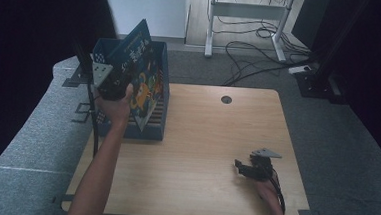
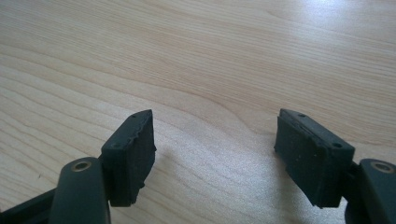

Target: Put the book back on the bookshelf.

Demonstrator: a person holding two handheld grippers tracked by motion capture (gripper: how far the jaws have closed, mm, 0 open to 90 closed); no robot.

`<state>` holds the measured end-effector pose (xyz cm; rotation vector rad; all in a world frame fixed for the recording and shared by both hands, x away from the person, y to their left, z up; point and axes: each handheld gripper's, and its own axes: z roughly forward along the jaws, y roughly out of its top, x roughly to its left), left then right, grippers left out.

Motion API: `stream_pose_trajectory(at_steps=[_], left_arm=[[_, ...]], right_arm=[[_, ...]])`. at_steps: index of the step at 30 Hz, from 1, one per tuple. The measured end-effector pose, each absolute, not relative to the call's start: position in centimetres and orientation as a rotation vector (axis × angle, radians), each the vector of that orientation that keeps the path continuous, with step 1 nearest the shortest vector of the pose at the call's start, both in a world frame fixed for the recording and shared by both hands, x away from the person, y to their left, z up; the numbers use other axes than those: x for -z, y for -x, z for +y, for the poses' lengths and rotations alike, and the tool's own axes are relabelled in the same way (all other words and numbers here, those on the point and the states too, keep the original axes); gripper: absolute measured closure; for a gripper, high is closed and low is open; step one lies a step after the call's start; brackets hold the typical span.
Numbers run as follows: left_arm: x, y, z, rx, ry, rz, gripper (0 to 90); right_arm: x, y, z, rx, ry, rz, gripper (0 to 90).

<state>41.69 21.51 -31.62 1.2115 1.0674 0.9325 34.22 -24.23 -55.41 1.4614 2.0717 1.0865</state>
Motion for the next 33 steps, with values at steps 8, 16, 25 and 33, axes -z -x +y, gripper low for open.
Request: stream_pose_trajectory(at_steps=[8,16,25,33], left_arm=[[31.7,-42.6,21.0,-0.982,-1.211,1.068,82.3],[32.3,-44.0,20.5,-0.989,-1.213,1.089,82.3],[33.0,-44.6,19.6,-1.008,-1.199,1.071,82.3],[34.0,-45.1,18.7,-1.024,-1.209,1.068,82.3]], right_arm=[[55.4,-34.2,-24.1,-1.075,-1.458,2.069,28.2],[55.4,-34.2,-24.2,-1.077,-1.456,2.069,28.7],[55.4,-34.2,-24.2,-1.078,-1.457,2.067,28.7],[55.4,-34.1,-24.1,-1.067,-1.456,2.064,28.6]])
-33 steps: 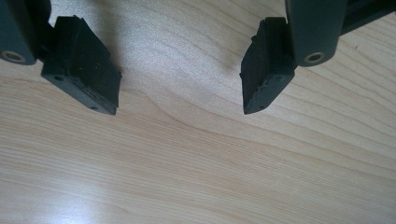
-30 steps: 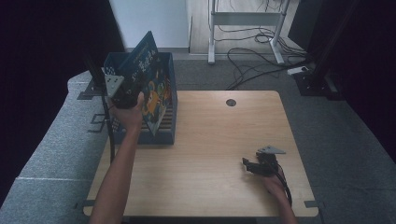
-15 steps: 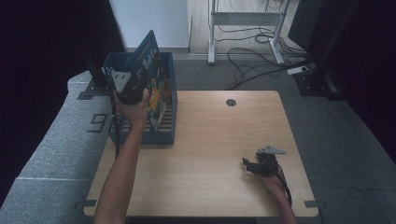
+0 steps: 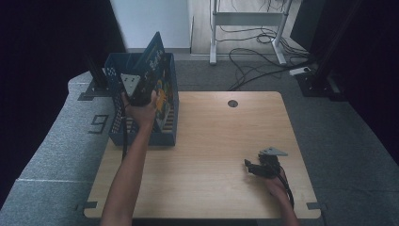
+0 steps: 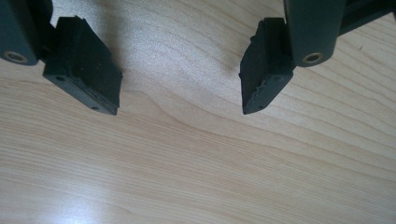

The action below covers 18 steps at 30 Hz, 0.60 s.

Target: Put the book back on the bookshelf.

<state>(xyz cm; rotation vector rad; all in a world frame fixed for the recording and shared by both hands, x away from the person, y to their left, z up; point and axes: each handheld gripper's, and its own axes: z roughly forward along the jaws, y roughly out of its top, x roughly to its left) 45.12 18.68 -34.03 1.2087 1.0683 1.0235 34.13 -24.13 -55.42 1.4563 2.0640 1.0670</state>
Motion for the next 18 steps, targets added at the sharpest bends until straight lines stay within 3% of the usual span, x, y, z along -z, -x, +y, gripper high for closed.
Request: stream_pose_trajectory(at_steps=[18], left_arm=[[34.97,-46.05,17.73,-1.045,-1.219,1.067,82.2]], right_arm=[[55.42,-34.09,-24.10,-1.061,-1.453,2.064,28.7]])
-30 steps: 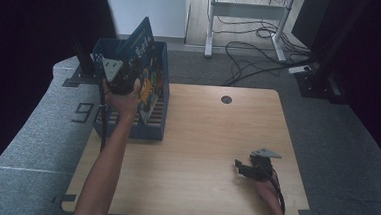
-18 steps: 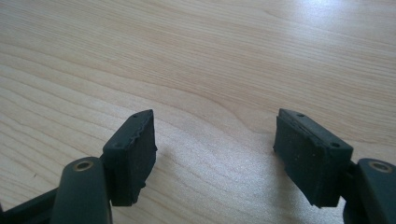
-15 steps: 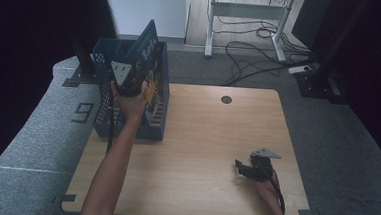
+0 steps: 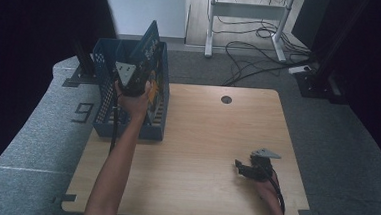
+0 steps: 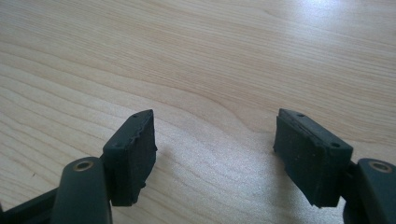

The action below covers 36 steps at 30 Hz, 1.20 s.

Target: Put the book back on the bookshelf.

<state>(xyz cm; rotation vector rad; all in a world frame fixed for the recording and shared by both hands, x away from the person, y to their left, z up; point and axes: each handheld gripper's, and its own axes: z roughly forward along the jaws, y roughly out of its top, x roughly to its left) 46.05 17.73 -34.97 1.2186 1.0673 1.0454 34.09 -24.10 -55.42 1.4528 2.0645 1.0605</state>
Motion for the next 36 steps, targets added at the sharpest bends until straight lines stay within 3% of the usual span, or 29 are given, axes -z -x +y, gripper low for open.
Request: stream_pose_trajectory(at_steps=[36], left_arm=[[39.7,-46.5,16.8,-0.990,-1.315,1.107,80.9]], right_arm=[[55.4,-34.0,-24.0,-1.041,-1.444,2.068,28.7]])
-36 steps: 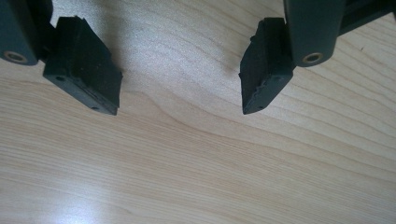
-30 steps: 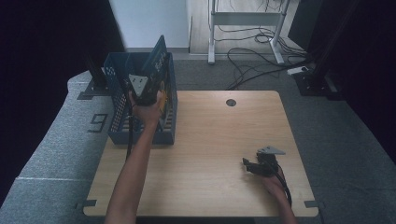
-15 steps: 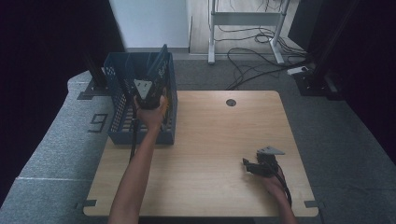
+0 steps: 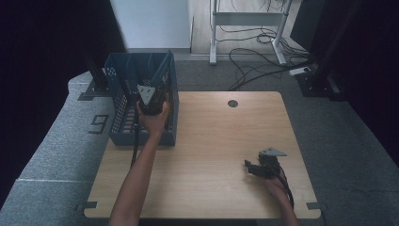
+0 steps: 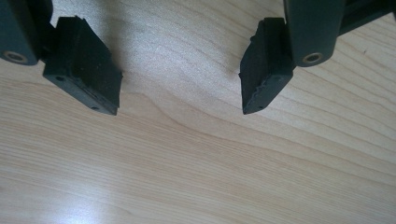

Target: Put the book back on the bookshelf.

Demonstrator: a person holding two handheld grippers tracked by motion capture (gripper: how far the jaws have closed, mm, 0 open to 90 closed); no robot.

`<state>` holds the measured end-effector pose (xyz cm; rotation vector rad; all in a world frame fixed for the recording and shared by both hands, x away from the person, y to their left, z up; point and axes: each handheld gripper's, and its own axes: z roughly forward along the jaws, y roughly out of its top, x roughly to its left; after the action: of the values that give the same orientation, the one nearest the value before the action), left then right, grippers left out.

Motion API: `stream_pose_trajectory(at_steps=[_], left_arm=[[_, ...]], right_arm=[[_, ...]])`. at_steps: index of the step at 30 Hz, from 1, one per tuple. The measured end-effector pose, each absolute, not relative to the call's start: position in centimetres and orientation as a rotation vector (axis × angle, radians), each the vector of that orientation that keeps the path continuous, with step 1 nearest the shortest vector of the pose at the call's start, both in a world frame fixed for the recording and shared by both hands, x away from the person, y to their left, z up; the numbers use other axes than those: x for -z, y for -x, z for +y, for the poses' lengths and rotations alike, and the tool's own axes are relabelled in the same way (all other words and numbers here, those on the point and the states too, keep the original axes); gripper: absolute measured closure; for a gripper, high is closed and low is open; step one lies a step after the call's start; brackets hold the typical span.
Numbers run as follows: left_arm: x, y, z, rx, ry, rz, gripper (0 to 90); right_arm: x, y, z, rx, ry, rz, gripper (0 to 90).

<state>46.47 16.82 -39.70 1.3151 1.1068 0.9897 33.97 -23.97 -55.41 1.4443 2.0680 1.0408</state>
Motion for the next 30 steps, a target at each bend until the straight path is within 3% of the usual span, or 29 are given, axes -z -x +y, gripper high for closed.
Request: stream_pose_trajectory(at_steps=[14,30], left_arm=[[40.44,-45.84,16.61,-1.058,-1.389,1.070,80.8],[40.40,-46.17,16.67,-1.004,-1.424,1.047,75.5]], right_arm=[[55.42,-33.87,-23.81,-1.019,-1.435,2.068,28.7],[55.42,-33.88,-23.87,-1.025,-1.437,2.067,28.6]])
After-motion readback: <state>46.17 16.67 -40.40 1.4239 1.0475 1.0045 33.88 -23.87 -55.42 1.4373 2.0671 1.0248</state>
